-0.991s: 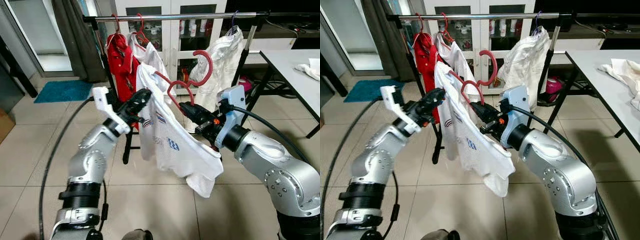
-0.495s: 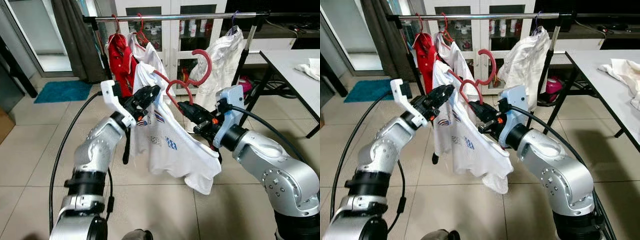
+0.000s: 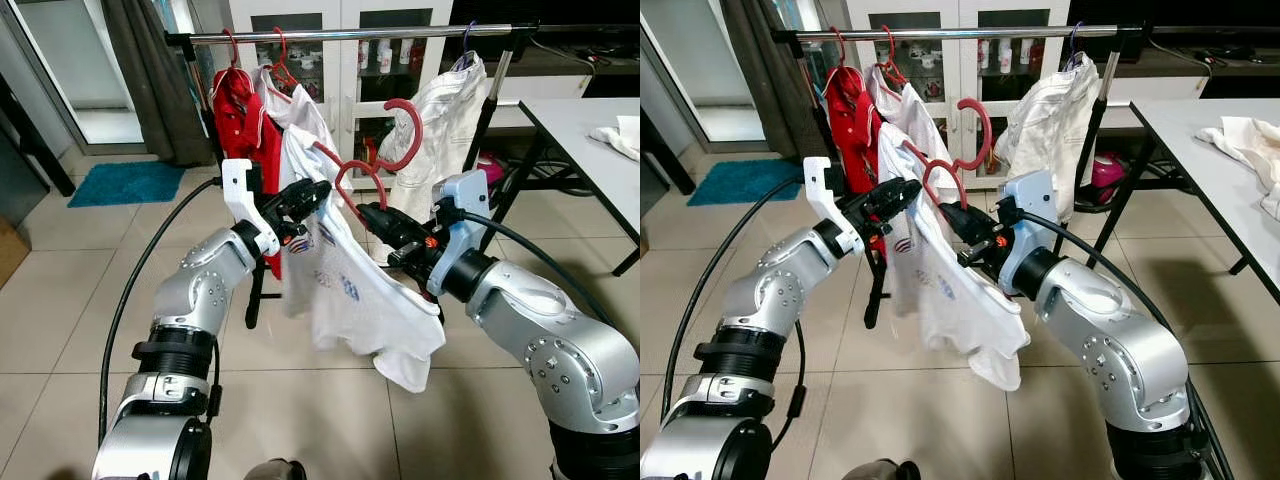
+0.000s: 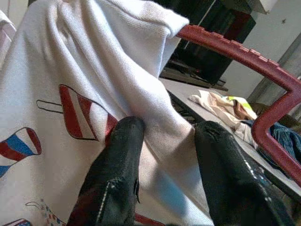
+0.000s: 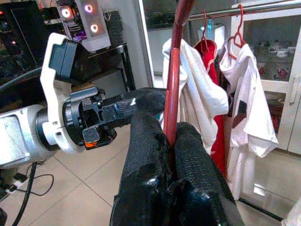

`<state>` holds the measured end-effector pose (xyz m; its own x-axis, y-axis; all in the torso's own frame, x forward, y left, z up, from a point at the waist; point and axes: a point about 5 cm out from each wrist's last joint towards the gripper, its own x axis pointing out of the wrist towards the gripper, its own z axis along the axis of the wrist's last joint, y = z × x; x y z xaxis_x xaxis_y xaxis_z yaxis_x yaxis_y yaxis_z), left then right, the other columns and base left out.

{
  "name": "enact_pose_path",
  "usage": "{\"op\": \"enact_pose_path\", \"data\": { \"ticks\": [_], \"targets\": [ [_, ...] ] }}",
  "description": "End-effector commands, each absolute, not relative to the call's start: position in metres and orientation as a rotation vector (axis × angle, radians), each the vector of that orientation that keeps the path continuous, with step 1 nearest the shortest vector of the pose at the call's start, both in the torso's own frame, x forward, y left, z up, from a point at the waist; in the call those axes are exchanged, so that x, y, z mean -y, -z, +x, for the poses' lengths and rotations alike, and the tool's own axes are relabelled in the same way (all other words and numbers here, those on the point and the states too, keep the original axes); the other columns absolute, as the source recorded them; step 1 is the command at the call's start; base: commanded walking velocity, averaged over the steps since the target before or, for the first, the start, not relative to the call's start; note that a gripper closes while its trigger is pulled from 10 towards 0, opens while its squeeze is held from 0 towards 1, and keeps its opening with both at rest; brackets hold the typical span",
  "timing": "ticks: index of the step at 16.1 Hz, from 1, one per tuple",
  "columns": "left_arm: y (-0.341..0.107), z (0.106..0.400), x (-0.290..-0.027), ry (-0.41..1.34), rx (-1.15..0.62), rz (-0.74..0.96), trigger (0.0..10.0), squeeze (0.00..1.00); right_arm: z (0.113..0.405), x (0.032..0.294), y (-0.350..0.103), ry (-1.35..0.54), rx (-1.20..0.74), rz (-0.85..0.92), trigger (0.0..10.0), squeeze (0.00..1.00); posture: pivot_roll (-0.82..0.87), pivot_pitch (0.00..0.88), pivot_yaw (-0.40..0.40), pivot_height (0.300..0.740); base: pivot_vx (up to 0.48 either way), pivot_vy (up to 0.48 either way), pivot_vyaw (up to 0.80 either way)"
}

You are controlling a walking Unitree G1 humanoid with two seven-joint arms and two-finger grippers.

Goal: Hang hanger

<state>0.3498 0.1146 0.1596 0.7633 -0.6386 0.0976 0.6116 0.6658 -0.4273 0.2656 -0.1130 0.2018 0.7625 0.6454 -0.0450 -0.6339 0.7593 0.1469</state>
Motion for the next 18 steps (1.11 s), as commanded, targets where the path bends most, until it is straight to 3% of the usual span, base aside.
{"op": "enact_pose_path", "data": {
  "ticks": [1,13,18],
  "targets": [
    [-0.16,0.352,-0.114,0.699,-0.067,-0.442,0.0,0.0,0.266,0.111,-0.215,-0.717,-0.027,0.116,10.0,0.0,-0.12,0.0,0.116,0.74,0.0,0.0,0.0],
    [-0.162,0.355,-0.122,0.674,-0.046,-0.523,0.0,0.0,0.266,0.111,-0.215,-0.713,-0.028,0.119,10.0,0.0,-0.12,0.0,0.12,0.74,0.0,0.0,0.0],
    [-0.168,0.34,-0.114,0.687,-0.014,-0.525,0.0,0.0,0.275,0.126,-0.202,-0.545,-0.102,0.11,10.0,0.0,-0.13,0.0,0.131,0.74,0.0,0.0,0.0]
  ]
}}
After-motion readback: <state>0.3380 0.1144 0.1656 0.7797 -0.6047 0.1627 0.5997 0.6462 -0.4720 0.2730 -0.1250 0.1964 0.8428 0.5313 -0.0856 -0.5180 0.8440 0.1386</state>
